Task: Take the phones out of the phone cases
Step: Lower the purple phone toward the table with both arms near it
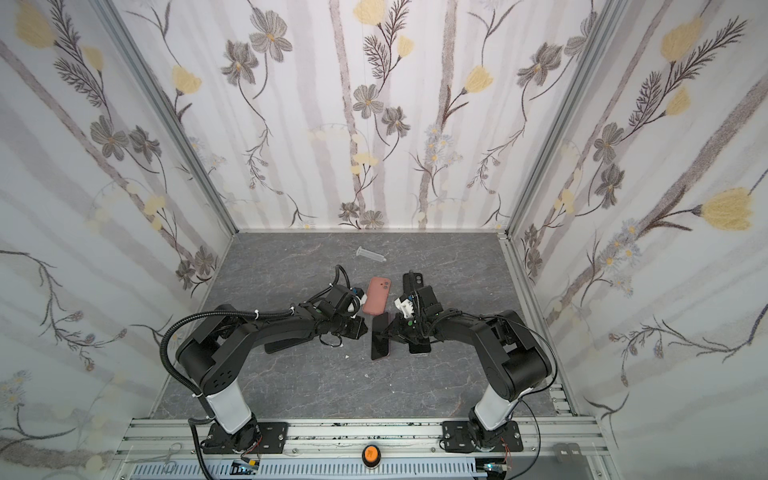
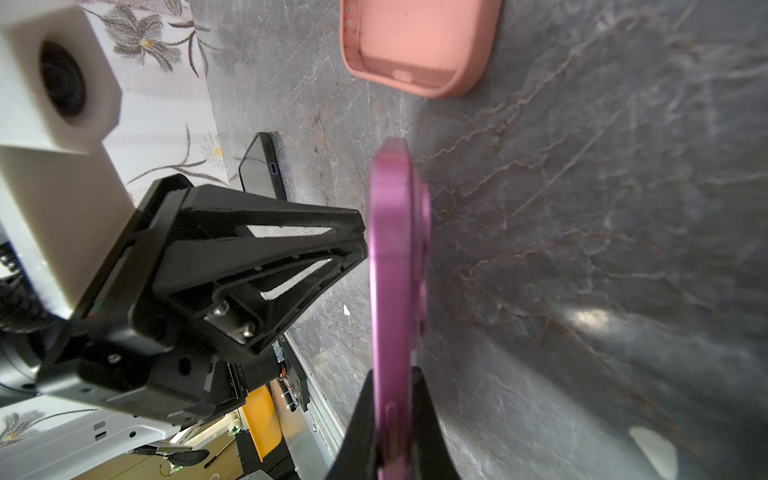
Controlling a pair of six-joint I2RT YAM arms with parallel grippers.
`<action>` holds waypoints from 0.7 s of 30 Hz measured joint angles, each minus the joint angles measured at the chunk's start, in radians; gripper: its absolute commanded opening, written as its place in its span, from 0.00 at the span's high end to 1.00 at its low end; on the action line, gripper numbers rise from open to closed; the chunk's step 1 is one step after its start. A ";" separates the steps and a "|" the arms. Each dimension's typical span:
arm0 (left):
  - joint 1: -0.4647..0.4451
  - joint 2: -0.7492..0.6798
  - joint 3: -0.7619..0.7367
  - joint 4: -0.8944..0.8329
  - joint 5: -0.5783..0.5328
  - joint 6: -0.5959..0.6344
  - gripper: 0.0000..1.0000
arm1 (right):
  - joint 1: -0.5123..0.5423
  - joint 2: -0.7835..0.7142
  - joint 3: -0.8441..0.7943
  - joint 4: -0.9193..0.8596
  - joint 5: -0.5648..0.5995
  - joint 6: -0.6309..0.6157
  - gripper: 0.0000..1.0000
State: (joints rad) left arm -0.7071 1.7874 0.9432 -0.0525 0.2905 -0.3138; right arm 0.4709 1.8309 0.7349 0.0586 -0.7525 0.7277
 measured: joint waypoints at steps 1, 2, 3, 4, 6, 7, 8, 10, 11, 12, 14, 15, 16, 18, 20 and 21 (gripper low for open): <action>-0.001 0.002 0.002 0.000 0.002 0.000 0.85 | 0.000 0.003 0.000 0.000 0.000 0.000 0.98; -0.002 0.006 0.004 0.003 0.003 0.000 0.85 | 0.000 0.007 0.000 0.001 0.000 0.000 0.98; -0.003 0.011 0.006 0.003 0.005 0.000 0.85 | 0.000 0.011 0.000 0.001 0.000 -0.003 0.97; -0.004 0.016 0.007 0.004 0.007 0.000 0.86 | 0.000 0.015 0.000 0.001 0.000 -0.003 0.97; -0.006 0.026 0.010 0.004 0.013 -0.001 0.86 | 0.000 0.022 0.000 0.011 -0.004 -0.003 0.97; -0.007 0.031 0.011 0.006 0.017 -0.001 0.87 | 0.000 0.023 0.000 0.014 -0.003 -0.003 0.97; -0.008 0.034 0.013 0.011 0.020 -0.001 0.87 | 0.000 0.026 0.000 0.019 -0.003 -0.003 0.96; -0.012 0.042 0.016 0.019 0.025 -0.001 0.88 | 0.000 0.029 0.001 0.028 -0.003 -0.003 0.95; -0.012 0.046 0.018 0.024 0.028 -0.002 0.88 | 0.000 0.029 0.001 0.028 -0.002 -0.003 0.95; -0.013 0.049 0.019 0.027 0.029 -0.002 0.89 | 0.000 0.031 0.001 0.029 -0.002 -0.003 0.94; -0.013 0.055 0.023 0.032 0.035 -0.002 0.89 | 0.000 0.034 0.002 0.032 -0.004 -0.003 0.94; -0.013 0.058 0.026 0.034 0.035 -0.002 0.90 | -0.002 0.035 0.002 0.035 -0.004 -0.003 0.93; -0.013 0.061 0.027 0.036 0.035 -0.001 0.90 | -0.002 0.035 0.002 0.035 -0.003 -0.003 0.92; -0.013 0.063 0.027 0.040 0.035 -0.001 0.91 | -0.002 0.037 0.002 0.035 -0.004 -0.003 0.89; -0.013 0.064 0.027 0.042 0.035 -0.001 0.91 | -0.003 0.041 0.002 0.037 -0.007 -0.003 0.84; -0.013 0.064 0.027 0.045 0.035 -0.001 0.91 | -0.003 0.043 0.003 0.037 -0.006 -0.003 0.82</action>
State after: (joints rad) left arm -0.7200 1.8519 0.9707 -0.0078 0.3260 -0.3149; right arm 0.4683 1.8736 0.7376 0.0959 -0.7589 0.7246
